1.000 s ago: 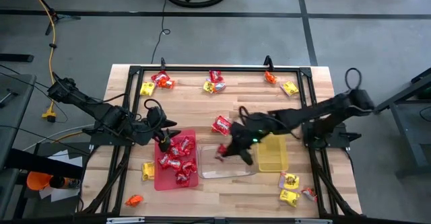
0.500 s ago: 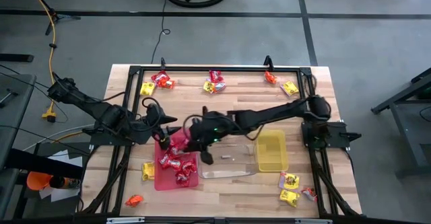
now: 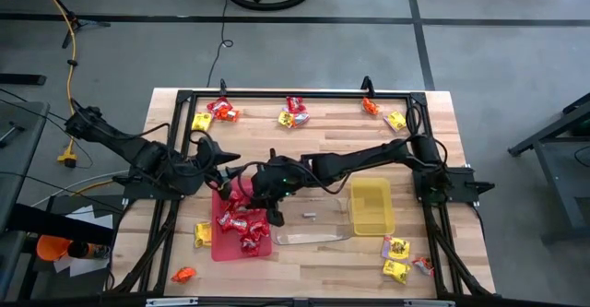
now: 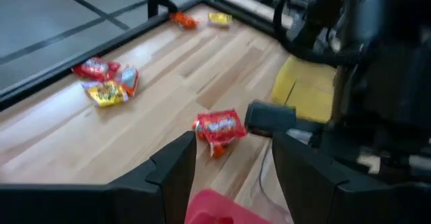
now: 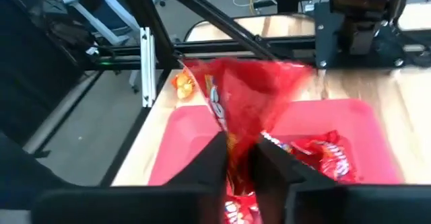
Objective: Sort candy
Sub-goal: Put the red candy into the red bin
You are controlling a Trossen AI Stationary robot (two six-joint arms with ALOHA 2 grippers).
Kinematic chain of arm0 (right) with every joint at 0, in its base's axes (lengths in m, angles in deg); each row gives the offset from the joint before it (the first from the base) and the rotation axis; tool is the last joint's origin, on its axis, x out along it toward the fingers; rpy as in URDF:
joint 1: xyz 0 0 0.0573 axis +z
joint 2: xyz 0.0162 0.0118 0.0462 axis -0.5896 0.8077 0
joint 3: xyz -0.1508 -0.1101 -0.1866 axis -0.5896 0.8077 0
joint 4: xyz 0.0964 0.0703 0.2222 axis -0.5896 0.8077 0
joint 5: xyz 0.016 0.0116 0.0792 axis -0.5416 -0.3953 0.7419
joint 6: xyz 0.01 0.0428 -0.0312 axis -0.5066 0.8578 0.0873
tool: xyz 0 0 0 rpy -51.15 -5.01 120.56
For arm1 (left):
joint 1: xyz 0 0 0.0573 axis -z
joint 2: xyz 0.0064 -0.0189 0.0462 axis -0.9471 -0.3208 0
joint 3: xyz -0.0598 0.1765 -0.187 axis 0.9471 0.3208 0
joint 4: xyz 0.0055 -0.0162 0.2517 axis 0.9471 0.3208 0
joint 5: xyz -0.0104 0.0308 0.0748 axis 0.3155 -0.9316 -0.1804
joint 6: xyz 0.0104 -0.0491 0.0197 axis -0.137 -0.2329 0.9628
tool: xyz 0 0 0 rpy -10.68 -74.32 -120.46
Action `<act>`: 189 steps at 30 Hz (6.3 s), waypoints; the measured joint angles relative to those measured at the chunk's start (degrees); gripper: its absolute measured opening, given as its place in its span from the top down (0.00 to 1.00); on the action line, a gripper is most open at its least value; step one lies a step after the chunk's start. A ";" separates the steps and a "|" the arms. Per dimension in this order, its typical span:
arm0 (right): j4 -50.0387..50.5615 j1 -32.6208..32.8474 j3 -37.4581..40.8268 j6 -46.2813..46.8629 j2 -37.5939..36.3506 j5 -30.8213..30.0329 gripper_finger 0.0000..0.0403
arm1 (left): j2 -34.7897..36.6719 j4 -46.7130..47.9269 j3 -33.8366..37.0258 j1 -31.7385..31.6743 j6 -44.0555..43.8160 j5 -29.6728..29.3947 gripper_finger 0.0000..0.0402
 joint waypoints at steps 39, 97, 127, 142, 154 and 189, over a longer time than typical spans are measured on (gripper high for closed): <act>31.73 -3.89 31.95 11.11 -36.46 -14.86 0.36 | 2.33 -0.07 0.10 -2.95 1.66 -4.61 0.54; -0.59 -15.86 35.32 37.75 -29.31 2.14 1.00 | 1.75 0.14 0.08 -3.40 1.06 -7.13 0.54; -10.13 -2.82 4.23 30.87 2.80 4.15 0.98 | 1.74 0.07 0.05 -3.42 1.14 -10.07 0.54; 7.01 -2.86 -5.75 19.90 2.71 3.73 0.49 | 1.75 0.12 0.05 -3.42 2.48 -10.03 0.54; 34.63 -4.93 -10.57 4.99 -3.66 -0.55 0.48 | 1.96 0.19 0.08 -3.42 2.53 -2.27 0.54; 32.49 -31.92 45.50 1.17 -53.94 -2.24 0.48 | -16.94 -4.58 -10.29 -49.09 3.94 25.13 0.54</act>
